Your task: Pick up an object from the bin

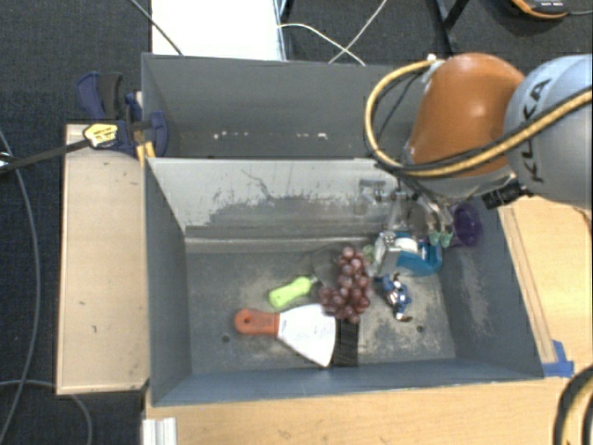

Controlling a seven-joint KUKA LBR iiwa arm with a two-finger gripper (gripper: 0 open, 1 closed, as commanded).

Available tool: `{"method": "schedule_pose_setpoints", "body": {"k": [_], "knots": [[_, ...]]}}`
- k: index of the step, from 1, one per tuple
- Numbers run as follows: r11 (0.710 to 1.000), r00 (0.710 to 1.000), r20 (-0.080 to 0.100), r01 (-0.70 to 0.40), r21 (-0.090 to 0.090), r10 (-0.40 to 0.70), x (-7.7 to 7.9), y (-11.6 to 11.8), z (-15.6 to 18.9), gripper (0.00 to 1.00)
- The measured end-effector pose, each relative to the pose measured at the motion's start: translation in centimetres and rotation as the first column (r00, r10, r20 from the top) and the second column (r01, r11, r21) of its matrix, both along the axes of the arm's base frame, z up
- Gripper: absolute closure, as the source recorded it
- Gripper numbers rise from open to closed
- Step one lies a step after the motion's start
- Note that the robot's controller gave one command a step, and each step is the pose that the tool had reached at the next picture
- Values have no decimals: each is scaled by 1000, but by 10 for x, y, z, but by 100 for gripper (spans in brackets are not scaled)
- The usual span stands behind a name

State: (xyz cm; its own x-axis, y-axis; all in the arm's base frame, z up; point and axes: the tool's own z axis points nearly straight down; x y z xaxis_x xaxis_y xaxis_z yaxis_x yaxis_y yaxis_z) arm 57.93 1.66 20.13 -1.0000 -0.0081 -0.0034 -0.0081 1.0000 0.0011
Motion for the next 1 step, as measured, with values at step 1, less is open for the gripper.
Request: {"method": "schedule_pose_setpoints", "body": {"k": [1], "knots": [[1000, 1000, 0, 0, 0, 0, 0, 0, 0, 0]]}}
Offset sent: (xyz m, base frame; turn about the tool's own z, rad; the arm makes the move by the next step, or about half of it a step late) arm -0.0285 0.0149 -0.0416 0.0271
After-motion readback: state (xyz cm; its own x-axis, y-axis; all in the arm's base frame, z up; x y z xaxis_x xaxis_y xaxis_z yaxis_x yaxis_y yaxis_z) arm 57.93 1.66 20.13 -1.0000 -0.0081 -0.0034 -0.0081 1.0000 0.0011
